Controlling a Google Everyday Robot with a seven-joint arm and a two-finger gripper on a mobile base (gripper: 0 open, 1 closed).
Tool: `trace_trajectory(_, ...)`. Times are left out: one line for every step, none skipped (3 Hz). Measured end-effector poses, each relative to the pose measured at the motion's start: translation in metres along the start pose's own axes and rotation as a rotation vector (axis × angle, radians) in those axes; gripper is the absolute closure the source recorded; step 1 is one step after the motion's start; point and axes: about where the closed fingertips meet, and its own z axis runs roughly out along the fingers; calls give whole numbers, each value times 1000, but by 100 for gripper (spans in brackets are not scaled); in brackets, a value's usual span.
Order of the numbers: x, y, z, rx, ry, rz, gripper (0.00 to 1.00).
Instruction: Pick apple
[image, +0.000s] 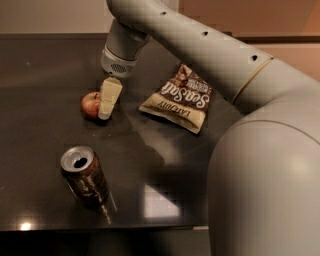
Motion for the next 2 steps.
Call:
trace_trajectory(-5,6,6,-19,-13,-11,0)
trace_trajectory(-11,10,10,-32,-27,-25,17)
